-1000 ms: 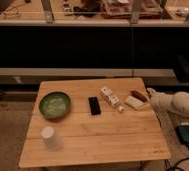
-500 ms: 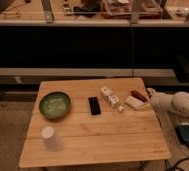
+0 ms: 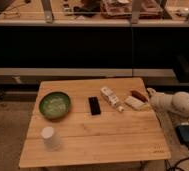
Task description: Place the bottle in the ceramic bowl
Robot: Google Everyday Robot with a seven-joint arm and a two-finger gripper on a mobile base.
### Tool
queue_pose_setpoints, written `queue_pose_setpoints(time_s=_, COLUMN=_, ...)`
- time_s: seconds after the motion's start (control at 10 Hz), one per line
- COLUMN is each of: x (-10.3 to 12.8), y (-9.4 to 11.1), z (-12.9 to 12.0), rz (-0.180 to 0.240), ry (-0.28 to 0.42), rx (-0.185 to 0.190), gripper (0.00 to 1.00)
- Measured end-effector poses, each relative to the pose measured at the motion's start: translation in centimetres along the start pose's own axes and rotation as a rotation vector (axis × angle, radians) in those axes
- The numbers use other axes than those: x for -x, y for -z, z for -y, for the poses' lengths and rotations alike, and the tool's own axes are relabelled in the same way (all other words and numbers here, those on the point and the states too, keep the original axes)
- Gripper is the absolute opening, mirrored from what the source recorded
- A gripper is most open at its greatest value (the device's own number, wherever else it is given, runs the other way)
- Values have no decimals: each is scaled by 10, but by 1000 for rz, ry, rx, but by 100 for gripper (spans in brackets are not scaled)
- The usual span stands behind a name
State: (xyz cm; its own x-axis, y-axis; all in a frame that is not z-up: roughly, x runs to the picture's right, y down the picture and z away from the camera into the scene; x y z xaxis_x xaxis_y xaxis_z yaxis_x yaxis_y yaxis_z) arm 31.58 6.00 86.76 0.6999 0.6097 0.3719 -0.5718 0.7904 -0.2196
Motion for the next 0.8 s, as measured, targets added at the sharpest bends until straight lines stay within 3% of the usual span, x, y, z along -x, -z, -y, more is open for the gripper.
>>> queue_pose_setpoints(time_s=0.6, x=0, y=0, z=0, rz=0, ry=0, rx=0, gripper=80)
queue_pose_setpoints(time_s=0.8, x=7, y=-3, z=11, rz=-32, ry=88, rx=-20, gripper=80)
